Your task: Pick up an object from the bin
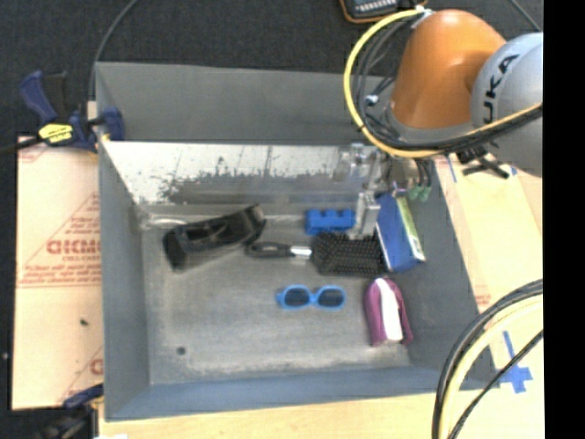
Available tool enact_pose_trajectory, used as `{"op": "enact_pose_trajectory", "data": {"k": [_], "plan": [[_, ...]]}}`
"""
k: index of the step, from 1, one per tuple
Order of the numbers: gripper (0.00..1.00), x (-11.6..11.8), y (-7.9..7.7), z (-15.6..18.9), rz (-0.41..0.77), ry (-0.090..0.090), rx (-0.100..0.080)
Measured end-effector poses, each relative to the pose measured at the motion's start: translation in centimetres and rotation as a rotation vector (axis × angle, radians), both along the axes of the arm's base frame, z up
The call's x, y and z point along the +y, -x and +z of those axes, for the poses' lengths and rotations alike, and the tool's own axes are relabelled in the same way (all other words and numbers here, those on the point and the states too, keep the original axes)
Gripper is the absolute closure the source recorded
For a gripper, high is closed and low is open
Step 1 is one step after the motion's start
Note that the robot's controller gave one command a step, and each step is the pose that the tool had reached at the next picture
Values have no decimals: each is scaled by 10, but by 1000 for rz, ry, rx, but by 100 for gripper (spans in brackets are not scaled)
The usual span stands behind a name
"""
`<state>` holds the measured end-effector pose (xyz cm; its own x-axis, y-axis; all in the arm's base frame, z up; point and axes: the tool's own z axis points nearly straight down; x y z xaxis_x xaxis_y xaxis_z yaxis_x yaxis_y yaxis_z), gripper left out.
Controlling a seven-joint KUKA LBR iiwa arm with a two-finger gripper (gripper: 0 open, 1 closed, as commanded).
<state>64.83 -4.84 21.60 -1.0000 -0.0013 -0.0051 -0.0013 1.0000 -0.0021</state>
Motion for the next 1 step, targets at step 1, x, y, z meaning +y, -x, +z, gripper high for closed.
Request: {"op": "enact_pose_trajectory", "data": {"k": [1], "plan": [[0, 0, 0, 0, 0, 0, 0]]}}
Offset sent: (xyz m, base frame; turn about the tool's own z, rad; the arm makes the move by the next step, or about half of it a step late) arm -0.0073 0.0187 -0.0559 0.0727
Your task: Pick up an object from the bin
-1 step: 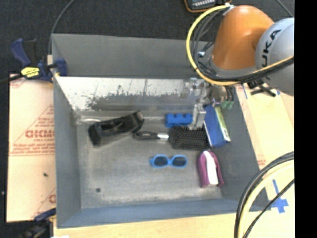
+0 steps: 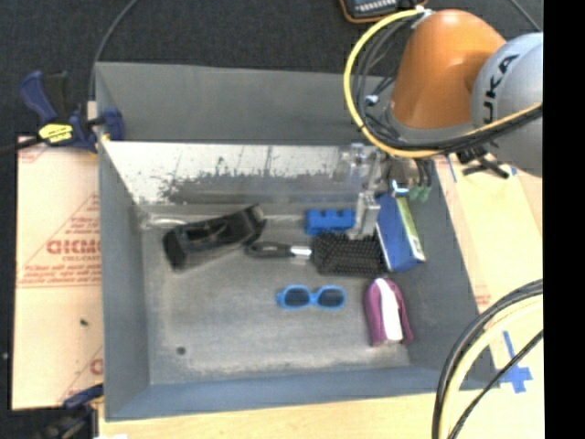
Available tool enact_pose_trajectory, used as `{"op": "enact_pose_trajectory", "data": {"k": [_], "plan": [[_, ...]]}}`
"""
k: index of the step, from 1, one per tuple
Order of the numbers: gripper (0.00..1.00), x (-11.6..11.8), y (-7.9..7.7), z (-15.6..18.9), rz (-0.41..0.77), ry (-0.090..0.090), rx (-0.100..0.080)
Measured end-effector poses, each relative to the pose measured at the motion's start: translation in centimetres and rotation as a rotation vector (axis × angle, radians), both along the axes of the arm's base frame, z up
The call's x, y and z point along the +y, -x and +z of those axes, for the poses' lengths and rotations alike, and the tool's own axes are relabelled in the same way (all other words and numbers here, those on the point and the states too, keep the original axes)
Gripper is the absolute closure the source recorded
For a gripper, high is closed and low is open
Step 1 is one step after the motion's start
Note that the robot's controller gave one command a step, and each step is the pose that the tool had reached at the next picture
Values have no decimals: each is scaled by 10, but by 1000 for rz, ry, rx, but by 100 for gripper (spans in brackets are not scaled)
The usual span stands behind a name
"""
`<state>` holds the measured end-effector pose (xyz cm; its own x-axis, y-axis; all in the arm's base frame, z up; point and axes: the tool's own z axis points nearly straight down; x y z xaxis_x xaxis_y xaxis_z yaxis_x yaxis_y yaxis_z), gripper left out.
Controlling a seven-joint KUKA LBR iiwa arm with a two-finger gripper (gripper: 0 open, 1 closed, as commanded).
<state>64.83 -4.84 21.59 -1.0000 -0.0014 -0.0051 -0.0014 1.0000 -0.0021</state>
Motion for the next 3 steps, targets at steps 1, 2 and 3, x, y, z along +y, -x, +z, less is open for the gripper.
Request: {"op": "enact_pose_trajectory", "data": {"k": [1, 2, 3], "plan": [[0, 19, 7, -57, -71, -2, 0], [0, 18, 7, -85, -86, -2, -10], [100, 24, 16, -146, -118, -3, -9]]}}
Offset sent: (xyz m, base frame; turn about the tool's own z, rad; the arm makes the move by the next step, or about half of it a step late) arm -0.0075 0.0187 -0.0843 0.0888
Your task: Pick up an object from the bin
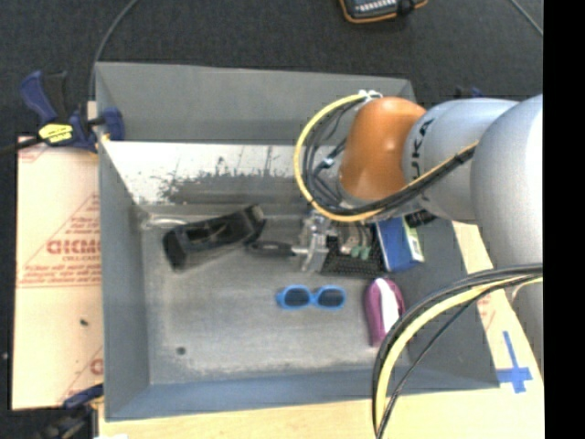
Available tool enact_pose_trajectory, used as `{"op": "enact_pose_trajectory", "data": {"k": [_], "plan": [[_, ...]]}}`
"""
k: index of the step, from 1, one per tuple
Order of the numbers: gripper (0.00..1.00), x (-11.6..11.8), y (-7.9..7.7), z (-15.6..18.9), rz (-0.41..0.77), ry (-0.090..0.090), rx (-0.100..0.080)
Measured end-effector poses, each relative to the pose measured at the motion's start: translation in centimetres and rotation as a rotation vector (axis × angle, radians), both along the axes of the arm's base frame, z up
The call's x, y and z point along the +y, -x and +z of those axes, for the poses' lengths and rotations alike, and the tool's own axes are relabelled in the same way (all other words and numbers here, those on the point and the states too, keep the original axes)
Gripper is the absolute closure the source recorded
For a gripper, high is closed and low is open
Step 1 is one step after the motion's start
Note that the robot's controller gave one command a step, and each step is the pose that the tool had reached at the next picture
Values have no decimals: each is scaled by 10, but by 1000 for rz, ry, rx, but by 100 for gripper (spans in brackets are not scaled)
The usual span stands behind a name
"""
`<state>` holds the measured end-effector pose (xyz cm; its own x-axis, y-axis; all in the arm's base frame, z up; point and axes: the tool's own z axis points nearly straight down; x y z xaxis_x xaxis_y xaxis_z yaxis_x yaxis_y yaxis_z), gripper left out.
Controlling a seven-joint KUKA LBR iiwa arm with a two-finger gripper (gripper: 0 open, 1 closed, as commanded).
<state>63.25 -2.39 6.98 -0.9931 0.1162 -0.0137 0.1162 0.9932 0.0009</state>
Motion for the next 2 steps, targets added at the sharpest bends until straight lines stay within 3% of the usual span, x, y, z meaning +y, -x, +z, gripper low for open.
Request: {"op": "enact_pose_trajectory", "data": {"k": [2], "plan": [[100, 12, -3, 1, 12, 4, 3]]}}
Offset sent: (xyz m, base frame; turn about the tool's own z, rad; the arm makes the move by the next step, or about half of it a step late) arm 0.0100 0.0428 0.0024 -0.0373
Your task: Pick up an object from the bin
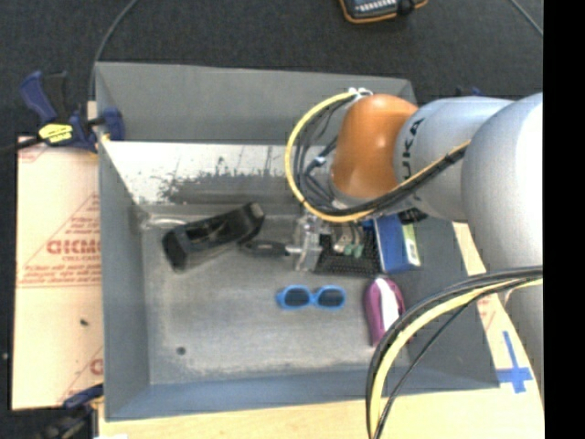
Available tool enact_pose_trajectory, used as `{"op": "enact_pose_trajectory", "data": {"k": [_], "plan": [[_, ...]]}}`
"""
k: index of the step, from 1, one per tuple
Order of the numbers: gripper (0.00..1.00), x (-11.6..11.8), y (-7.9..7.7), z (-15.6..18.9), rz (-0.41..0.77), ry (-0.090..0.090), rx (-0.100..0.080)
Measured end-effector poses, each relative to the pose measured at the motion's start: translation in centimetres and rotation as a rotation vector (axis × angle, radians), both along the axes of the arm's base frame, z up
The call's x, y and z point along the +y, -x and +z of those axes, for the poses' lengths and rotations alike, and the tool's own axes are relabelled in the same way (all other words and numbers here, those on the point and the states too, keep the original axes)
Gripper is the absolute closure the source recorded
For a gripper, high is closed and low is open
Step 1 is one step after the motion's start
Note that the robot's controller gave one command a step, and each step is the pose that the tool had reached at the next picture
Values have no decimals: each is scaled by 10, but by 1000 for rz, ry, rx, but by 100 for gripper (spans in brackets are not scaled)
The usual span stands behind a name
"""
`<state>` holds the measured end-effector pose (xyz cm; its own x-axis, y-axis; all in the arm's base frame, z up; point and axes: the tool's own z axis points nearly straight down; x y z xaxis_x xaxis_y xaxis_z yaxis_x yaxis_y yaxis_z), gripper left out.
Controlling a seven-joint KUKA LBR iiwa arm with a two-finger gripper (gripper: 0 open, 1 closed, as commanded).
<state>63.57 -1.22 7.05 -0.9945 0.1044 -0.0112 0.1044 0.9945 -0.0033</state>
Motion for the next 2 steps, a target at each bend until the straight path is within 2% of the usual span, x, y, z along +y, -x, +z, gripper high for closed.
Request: {"op": "enact_pose_trajectory", "data": {"k": [1, 2], "plan": [[100, -11, 15, 0, 239, 2, -2], [100, 4, 11, 1, 59, 0, -9]]}}
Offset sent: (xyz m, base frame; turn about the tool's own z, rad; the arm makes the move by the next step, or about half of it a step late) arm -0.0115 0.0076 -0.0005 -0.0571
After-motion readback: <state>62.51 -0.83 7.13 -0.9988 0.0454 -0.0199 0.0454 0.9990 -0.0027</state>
